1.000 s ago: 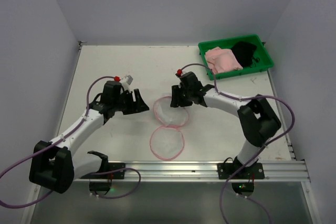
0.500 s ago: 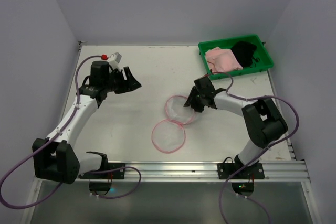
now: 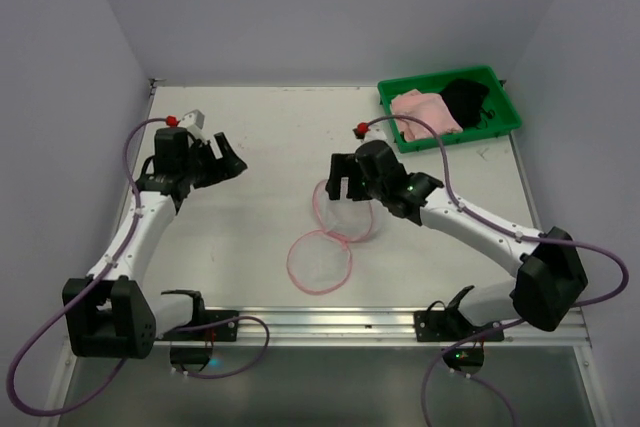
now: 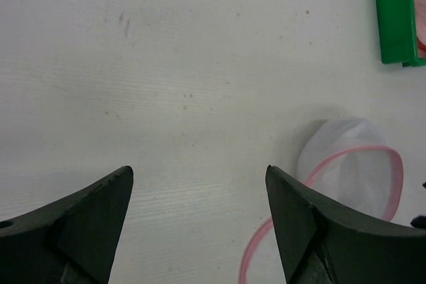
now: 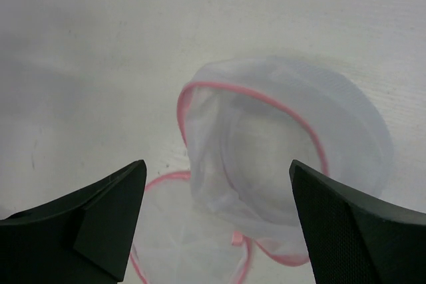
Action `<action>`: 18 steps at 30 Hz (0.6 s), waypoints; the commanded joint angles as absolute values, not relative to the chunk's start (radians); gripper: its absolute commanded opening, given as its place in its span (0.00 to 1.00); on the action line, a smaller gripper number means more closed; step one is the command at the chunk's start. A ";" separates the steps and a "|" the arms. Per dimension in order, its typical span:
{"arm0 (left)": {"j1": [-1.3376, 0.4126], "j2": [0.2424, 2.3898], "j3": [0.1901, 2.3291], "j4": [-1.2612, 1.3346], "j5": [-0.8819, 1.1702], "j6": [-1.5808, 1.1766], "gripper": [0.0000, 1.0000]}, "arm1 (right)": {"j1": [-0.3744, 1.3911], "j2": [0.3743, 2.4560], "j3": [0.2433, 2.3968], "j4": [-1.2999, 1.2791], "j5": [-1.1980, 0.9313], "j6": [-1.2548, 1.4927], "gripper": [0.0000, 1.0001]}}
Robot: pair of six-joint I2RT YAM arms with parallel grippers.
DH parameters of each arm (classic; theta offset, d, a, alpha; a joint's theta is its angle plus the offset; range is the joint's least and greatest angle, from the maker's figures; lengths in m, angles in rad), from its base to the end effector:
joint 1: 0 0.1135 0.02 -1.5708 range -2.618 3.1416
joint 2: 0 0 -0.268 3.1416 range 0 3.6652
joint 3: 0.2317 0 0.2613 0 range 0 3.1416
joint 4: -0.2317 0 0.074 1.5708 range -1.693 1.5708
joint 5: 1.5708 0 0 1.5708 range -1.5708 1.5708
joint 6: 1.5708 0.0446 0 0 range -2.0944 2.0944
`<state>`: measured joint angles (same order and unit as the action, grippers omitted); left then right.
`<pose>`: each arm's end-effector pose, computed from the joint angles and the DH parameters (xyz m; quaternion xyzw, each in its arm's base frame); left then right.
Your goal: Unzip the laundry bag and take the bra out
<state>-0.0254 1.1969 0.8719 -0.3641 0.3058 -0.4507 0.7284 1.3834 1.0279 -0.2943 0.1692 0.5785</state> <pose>0.2718 -0.0203 0.2645 -0.1251 0.8874 -0.2333 0.3774 0.2463 0.2096 0.2732 -0.0294 0.8929 0.2091 0.3976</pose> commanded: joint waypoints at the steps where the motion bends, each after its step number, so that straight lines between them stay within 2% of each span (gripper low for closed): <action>1: 0.000 1.141 0.879 -0.367 0.174 -0.420 0.84 | 0.860 1.354 1.031 -0.398 0.269 0.382 0.90; 8: 0.037 1.078 0.868 -0.370 0.055 -0.429 0.84 | 1.179 1.456 1.089 -0.515 0.239 0.374 0.82; 13: 0.058 1.065 0.862 -0.368 0.022 -0.440 0.84 | 1.278 1.612 1.196 -0.569 0.180 0.402 0.66; 18: 0.077 1.069 0.857 -0.362 0.032 -0.445 0.84 | 1.327 1.808 1.334 -0.646 0.160 0.379 0.57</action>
<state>0.0608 1.0801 0.8661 -0.3687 0.0574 -0.4515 1.3109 1.7432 1.2404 -0.5632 0.1799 0.3988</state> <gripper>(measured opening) 0.843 0.587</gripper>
